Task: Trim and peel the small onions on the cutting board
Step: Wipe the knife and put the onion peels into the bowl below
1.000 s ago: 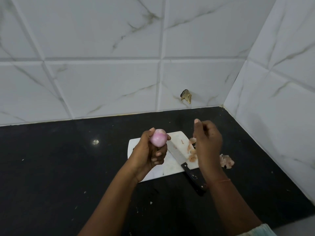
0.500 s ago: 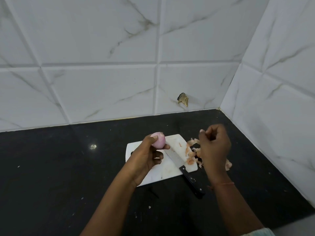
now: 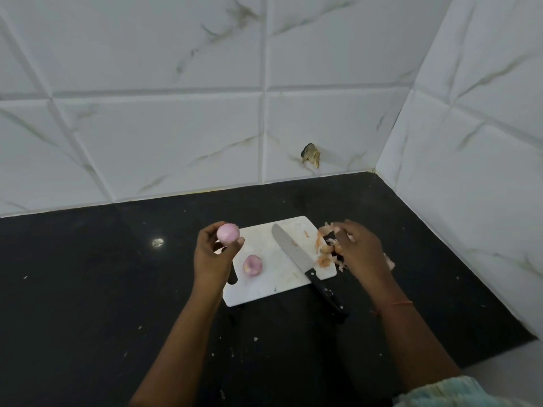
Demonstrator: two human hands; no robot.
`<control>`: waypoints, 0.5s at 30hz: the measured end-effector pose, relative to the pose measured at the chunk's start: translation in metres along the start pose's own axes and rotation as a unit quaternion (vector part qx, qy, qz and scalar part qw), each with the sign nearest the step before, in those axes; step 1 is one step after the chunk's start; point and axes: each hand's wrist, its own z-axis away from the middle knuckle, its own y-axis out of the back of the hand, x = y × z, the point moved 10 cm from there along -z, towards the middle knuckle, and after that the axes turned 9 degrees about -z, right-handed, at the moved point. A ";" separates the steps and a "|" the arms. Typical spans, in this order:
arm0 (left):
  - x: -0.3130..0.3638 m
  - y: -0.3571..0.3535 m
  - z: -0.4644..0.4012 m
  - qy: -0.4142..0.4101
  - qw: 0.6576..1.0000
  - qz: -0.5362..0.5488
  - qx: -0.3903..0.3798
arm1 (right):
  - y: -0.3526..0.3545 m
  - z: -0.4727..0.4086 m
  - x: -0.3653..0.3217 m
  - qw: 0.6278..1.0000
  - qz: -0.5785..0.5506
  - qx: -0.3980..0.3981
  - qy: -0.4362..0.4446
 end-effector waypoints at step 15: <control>-0.069 -0.039 -0.010 -0.010 0.993 -0.113 -0.029 | -0.082 0.044 0.093 0.969 0.192 -0.157 0.010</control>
